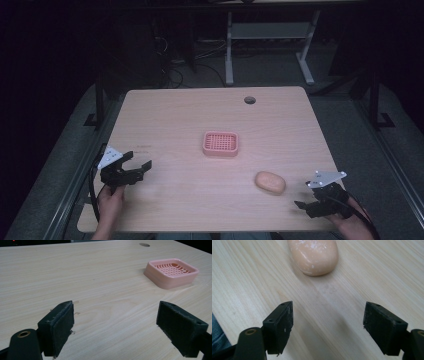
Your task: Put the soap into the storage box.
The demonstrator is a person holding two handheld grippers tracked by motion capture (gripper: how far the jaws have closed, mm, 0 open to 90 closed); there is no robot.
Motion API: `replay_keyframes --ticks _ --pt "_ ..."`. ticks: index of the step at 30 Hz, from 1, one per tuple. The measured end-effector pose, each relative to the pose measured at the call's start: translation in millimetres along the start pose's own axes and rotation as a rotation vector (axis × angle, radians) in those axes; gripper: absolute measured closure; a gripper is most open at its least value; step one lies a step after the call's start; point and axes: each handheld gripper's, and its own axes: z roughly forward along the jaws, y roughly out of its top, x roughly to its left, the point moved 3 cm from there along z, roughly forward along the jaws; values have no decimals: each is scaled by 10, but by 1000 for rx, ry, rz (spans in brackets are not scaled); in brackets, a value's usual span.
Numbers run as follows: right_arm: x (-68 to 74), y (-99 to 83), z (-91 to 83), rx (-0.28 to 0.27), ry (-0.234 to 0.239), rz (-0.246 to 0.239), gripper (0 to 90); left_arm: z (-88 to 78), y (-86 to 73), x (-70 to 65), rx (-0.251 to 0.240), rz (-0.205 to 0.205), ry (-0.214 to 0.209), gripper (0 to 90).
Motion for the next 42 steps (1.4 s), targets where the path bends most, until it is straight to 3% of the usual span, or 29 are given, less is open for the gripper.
replay_keyframes --ticks 9,36,42 --pt "46 84 58 2 29 -19 238 -27 -25 9 -2 -10 10 143" --pt "62 410 50 4 33 -89 237 -27 -44 27 3 -13 15 143" --pt "81 546 78 23 39 -130 237 -14 -38 27 7 -11 15 143"
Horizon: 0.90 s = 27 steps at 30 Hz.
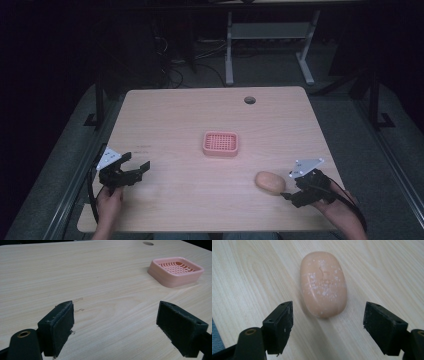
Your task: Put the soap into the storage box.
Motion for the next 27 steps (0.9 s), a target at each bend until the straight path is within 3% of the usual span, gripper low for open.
replay_keyframes --ticks 18,23,27 --pt "-63 289 259 87 70 -40 175 9 -3 -4 13 12 4 143" --pt "-73 327 388 110 95 -17 173 9 -9 9 19 10 4 143" --pt "-62 342 440 134 94 -27 173 3 -9 9 19 10 4 143"
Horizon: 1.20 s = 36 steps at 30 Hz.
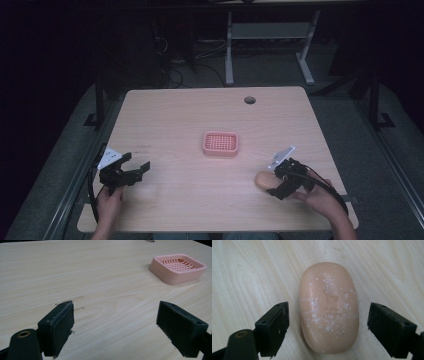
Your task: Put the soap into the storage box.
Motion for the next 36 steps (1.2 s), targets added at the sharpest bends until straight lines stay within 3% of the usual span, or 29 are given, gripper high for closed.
replay_keyframes --ticks 13,21,36 --pt "-13 78 116 79 14 -35 226 6 -5 -2 5 4 0 143" --pt "-32 109 142 97 24 -49 294 9 -6 -5 7 6 -1 143" --pt "-44 134 170 125 35 -71 306 10 -5 -7 7 6 -4 143"
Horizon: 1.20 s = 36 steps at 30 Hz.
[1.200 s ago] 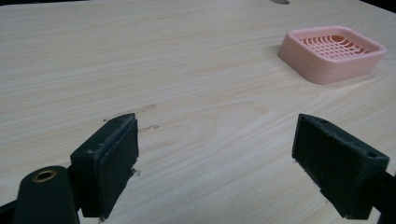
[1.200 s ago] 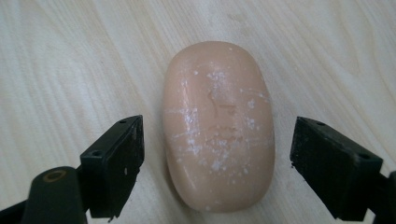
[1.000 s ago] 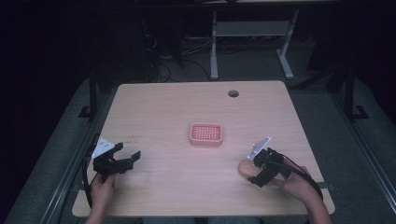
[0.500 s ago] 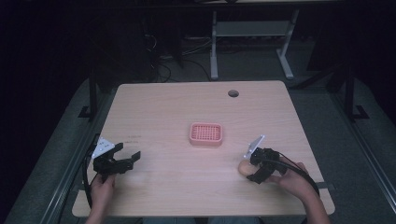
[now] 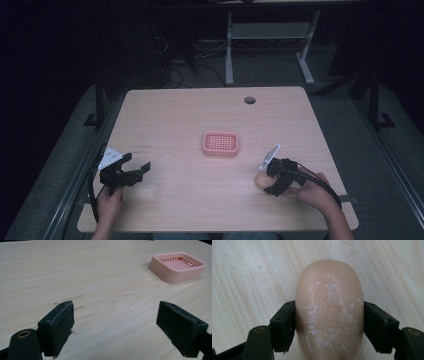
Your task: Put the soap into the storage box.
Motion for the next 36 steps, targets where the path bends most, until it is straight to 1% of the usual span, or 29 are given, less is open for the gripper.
replay_keyframes --ticks 4,12,14,17,26,32,33,36 --pt "-1 7 12 9 5 3 306 3 -1 0 -2 -2 -1 143" --pt "-17 3 18 3 18 8 306 7 -2 -5 -2 -8 -6 143" --pt "-21 1 20 -1 31 18 305 5 -1 -5 0 -4 -6 143" --pt "-39 -6 25 -5 40 22 309 0 0 -1 -4 -5 -5 143" --pt "-44 -5 22 -4 39 5 315 -8 1 7 -5 -9 -1 143" --pt "-40 -11 11 -1 24 4 319 -15 3 13 -10 -9 0 143" --pt "-33 -12 5 -8 17 6 319 -16 3 12 -12 -10 0 143" --pt "-36 -16 -4 -17 20 2 319 -16 2 9 -10 -10 -1 143"
